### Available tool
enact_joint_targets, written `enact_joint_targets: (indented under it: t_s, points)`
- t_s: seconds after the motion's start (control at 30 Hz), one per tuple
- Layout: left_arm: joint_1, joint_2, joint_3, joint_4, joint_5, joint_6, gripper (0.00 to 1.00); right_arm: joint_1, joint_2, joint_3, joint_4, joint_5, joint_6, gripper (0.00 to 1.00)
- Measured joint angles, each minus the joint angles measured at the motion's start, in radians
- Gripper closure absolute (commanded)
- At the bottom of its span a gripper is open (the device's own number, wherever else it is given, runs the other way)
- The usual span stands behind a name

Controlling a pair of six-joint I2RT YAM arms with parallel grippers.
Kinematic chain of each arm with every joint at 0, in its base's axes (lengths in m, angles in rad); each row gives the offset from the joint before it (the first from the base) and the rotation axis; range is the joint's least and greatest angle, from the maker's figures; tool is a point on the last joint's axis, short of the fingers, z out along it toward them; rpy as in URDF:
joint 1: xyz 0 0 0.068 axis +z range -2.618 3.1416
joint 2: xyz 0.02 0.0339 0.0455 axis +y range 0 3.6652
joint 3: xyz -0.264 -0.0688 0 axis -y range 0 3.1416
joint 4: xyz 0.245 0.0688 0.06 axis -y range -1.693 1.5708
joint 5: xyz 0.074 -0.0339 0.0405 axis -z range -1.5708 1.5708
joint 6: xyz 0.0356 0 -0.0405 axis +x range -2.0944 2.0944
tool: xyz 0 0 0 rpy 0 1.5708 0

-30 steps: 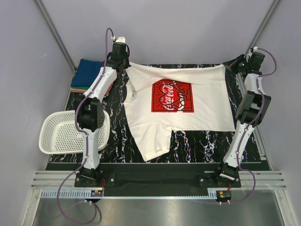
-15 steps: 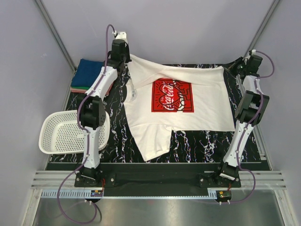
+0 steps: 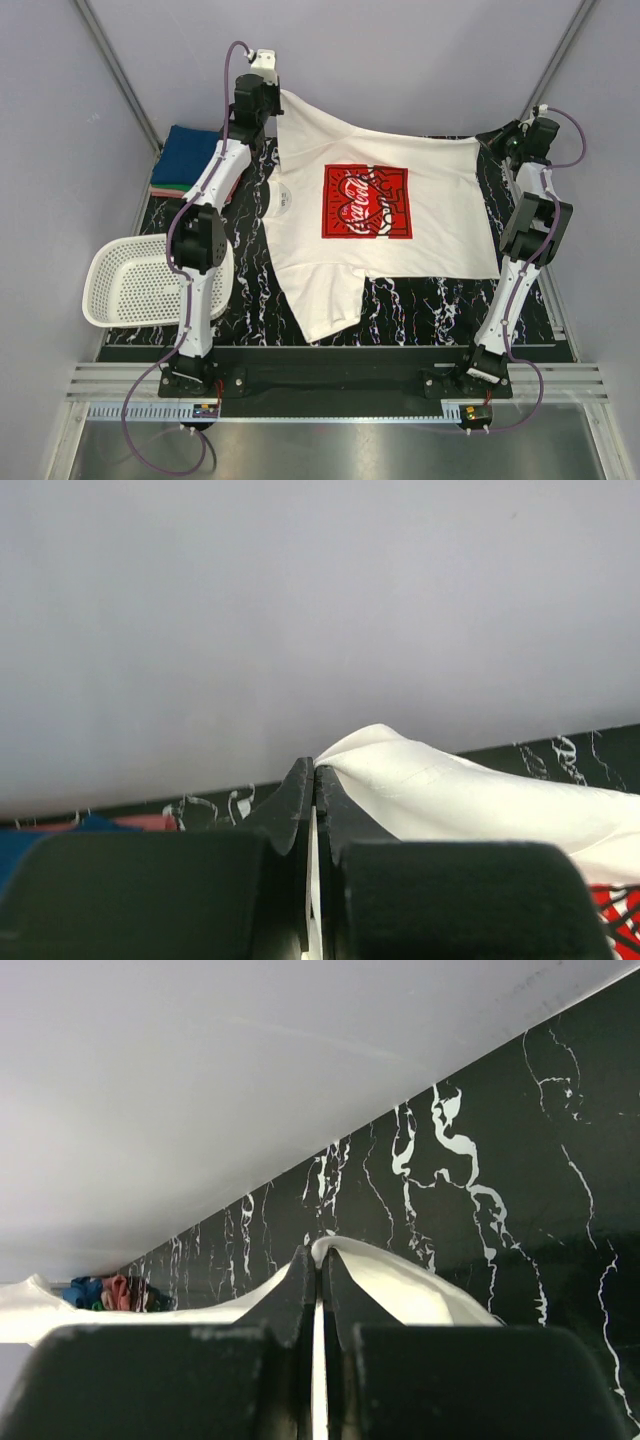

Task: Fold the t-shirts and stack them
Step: Fold the tshirt

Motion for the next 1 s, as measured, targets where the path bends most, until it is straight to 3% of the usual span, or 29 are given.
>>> enact_joint_targets:
  t_s: [0.27,0.57,1.0]
  points:
    - [-0.006,0.015,-0.011,0.096,0.048,0.071,1.0,-0.002,0.0,-0.039,0.053,0.004,0.005,1.0]
    - [-0.037,-0.13,-0.368,0.148,0.093,0.233,1.0,-0.034,-0.018,-0.106,0.053,0.002,-0.023,1.0]
    - [-0.109,-0.444,-0.655,0.138,0.091,0.381,1.0,-0.062,-0.167,-0.36,0.017,0.002,-0.047,1.0]
